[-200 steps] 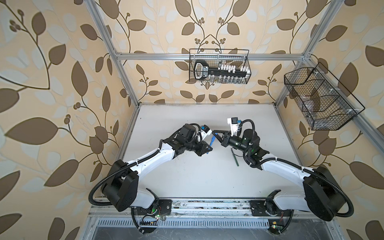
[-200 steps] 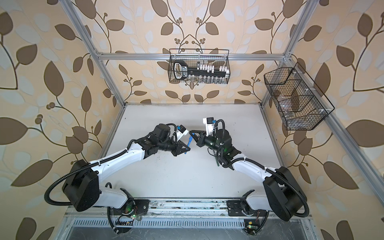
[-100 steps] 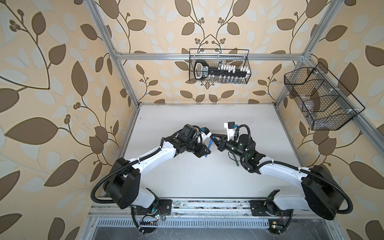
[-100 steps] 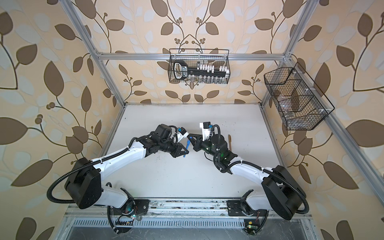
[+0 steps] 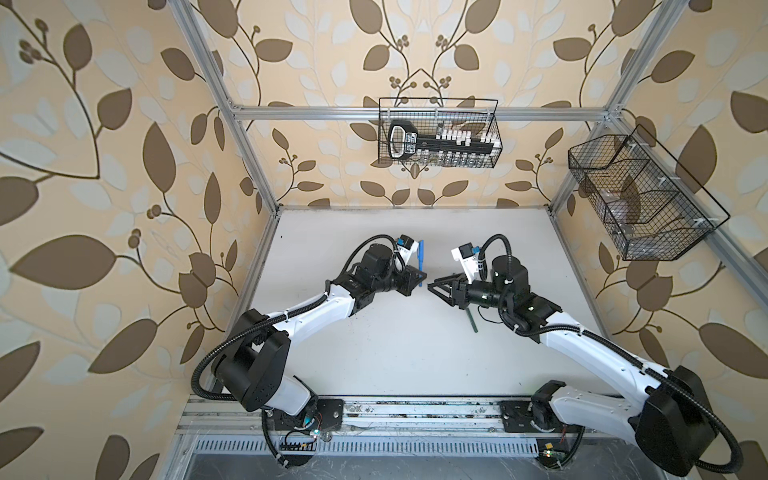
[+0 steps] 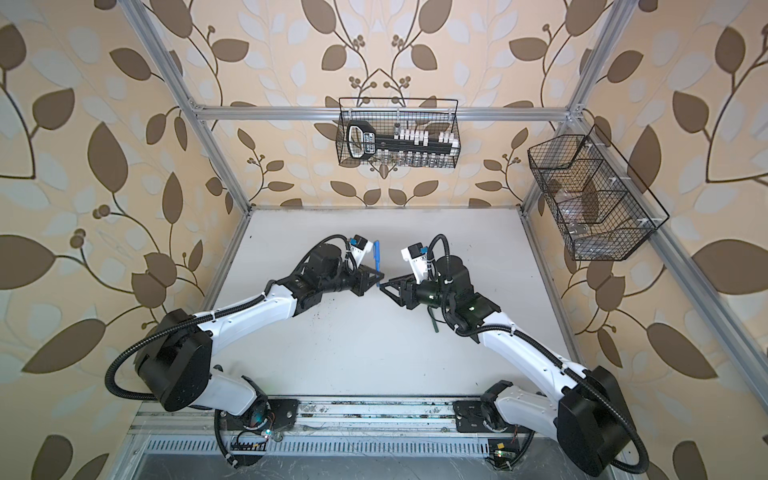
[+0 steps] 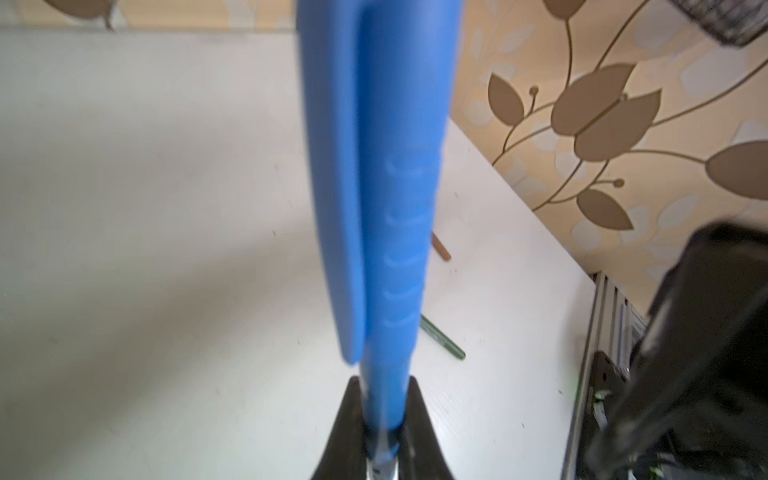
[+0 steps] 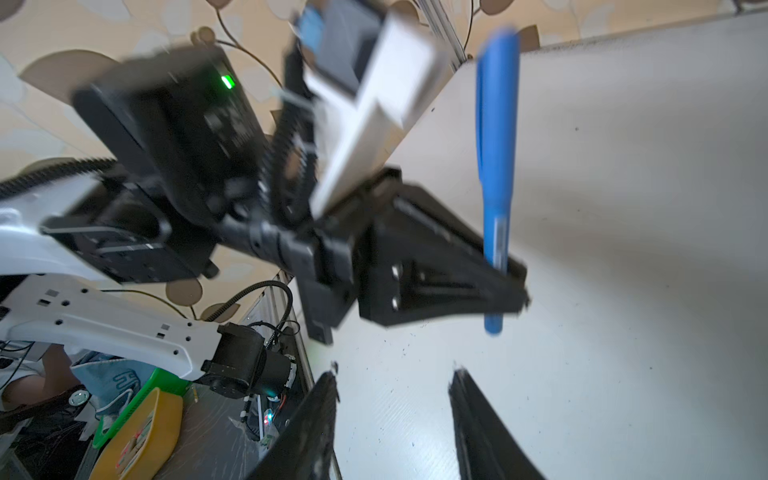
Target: Insert the pens into the pen caps
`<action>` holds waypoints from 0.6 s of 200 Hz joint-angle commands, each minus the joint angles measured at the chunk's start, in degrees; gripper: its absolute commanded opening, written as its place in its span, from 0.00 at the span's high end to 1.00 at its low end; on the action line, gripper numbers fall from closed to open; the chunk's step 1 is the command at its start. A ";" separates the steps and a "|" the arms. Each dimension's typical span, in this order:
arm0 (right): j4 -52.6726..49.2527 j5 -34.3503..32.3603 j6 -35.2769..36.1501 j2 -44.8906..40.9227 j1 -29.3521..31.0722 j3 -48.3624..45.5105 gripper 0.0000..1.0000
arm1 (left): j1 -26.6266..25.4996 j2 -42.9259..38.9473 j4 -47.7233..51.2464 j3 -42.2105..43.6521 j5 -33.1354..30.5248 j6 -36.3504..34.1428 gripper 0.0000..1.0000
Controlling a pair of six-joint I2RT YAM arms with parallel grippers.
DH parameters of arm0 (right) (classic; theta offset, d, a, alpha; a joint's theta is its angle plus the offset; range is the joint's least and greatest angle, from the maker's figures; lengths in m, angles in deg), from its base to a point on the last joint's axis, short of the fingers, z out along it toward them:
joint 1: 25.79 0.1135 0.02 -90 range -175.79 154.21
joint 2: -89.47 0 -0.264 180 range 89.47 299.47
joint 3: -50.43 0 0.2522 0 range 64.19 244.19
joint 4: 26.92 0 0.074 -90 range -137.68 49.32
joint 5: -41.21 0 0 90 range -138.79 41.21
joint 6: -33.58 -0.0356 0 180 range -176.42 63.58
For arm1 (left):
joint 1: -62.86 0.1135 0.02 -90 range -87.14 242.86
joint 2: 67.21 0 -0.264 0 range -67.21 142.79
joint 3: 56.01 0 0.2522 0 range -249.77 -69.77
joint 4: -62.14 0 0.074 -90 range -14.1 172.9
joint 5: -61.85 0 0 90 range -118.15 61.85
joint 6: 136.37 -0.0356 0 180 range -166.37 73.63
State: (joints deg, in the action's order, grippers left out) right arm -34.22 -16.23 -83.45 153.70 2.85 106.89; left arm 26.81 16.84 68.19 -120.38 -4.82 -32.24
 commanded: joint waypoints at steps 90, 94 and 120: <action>-1.76 8.08 3.22 3.22 -1.34 4.37 0.46 | -5.52 -14.52 2.68 5.24 0.00 5.88 1.00; -1.35 8.22 3.13 3.32 -1.24 4.43 0.46 | -5.52 -14.59 2.78 5.26 0.04 5.91 1.00; 0.58 7.98 2.60 3.95 -0.43 5.15 0.46 | -5.61 -14.88 2.61 5.70 0.43 6.15 1.00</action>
State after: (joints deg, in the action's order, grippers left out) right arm -36.40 -9.72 -81.19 156.85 1.72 109.64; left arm 21.28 3.31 71.84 -115.49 -4.78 -27.10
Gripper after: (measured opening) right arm 0.540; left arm 0.116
